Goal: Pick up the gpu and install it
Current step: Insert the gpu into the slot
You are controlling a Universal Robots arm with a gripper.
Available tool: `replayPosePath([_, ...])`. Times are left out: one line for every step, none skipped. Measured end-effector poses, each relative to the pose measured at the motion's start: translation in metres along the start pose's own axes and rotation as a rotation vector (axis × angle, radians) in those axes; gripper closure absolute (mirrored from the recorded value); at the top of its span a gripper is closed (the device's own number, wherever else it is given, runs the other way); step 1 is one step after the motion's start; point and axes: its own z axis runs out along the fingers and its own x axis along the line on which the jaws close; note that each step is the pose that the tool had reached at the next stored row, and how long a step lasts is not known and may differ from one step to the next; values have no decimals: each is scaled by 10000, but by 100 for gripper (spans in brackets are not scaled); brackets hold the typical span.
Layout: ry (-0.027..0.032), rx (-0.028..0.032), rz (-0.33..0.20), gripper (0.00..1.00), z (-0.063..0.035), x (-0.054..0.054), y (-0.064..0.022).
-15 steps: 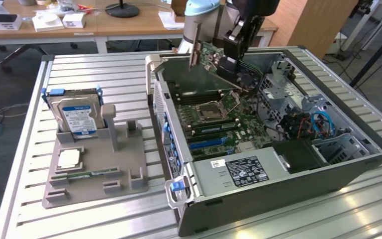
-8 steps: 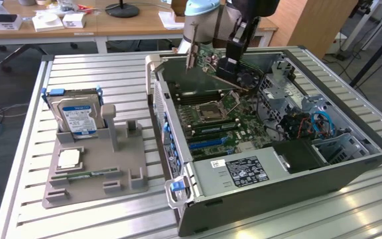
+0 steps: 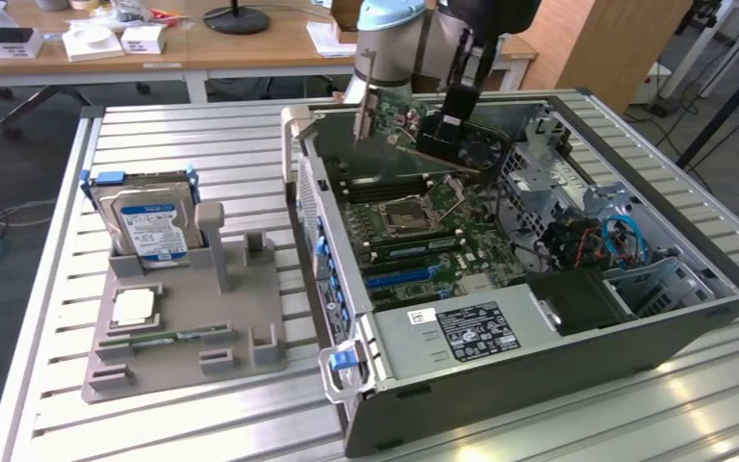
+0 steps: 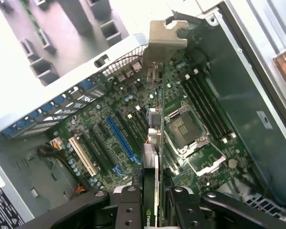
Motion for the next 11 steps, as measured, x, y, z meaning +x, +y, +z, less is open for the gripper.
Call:
replayPosePath([9,-7,-196,74,1,0,0])
replayPosePath([17,-13,-376,74,3,0,0])
replayPosePath([24,-19,-550,74,4,0,0])
replayPosePath([33,-26,-729,74,5,0,0])
replayPosePath([41,-32,-909,74,7,0,0])
replayPosePath([48,-39,-1088,74,8,0,0])
replayPosePath([57,-46,-1285,74,10,0,-1])
replayPosePath([65,-53,-1464,74,11,0,-1])
replayPosePath([74,-58,-1644,74,13,0,-1])
replayPosePath([82,-65,-1823,74,14,0,-1])
replayPosePath([89,-71,-2003,74,15,0,-1])
